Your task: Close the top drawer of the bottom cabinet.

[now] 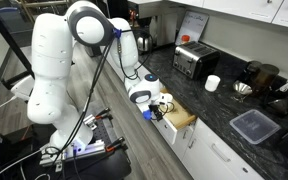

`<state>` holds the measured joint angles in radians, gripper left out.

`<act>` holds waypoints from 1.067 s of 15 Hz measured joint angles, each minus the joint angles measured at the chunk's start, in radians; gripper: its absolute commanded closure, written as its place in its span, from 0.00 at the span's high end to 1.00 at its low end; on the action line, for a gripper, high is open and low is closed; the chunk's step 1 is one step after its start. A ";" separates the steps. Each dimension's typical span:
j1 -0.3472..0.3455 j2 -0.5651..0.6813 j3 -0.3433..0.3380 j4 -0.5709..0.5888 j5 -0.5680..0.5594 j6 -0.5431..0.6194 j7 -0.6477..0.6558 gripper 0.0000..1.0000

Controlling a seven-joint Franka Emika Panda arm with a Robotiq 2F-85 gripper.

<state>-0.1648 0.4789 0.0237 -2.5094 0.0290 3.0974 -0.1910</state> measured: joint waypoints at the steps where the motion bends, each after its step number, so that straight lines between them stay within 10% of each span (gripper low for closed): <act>1: 0.000 0.008 0.000 0.012 -0.006 0.004 0.001 1.00; 16: 0.002 0.059 -0.004 0.097 -0.042 0.020 0.010 1.00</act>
<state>-0.1625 0.5378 0.0199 -2.4124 -0.0135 3.1170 -0.1806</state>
